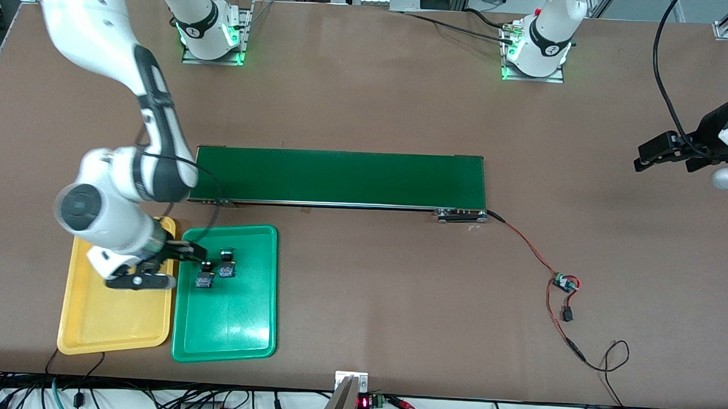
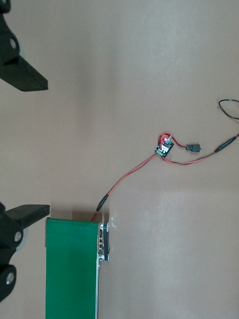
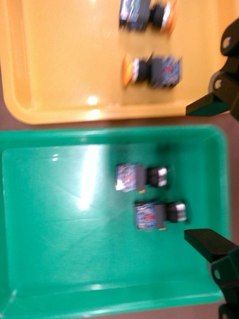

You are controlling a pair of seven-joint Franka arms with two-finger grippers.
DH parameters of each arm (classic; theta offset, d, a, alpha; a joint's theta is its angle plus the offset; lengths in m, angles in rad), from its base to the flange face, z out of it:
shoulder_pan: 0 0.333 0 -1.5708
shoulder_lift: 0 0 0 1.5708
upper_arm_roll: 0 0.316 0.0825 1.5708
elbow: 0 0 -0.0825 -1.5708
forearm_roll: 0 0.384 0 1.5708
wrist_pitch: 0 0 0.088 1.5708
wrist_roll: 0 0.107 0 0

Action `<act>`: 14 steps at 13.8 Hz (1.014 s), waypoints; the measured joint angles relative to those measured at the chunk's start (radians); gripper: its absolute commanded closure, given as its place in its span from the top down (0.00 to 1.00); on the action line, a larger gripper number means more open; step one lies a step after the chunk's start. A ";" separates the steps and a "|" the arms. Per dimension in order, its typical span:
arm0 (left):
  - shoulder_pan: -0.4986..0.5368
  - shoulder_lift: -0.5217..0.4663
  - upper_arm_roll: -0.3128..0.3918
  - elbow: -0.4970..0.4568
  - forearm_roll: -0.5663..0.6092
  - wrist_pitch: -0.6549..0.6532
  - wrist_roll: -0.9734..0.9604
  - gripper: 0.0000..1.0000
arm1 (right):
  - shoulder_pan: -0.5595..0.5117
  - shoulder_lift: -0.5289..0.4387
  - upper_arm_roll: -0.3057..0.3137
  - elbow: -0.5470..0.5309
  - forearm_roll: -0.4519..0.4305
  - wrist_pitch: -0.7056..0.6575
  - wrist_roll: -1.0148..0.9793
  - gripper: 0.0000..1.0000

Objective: Sort buttons by color to trays

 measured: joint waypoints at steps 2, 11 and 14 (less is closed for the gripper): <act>0.000 0.000 0.000 0.000 0.000 0.000 0.000 1.00 | -0.045 -0.074 -0.001 0.044 0.000 -0.189 -0.058 1.00; 0.000 0.000 0.000 -0.001 0.000 0.001 0.000 1.00 | -0.192 -0.398 -0.001 0.065 -0.024 -0.628 -0.096 1.00; 0.000 0.000 0.000 -0.001 0.000 0.001 0.000 1.00 | -0.197 -0.499 0.001 -0.060 -0.049 -0.637 -0.097 1.00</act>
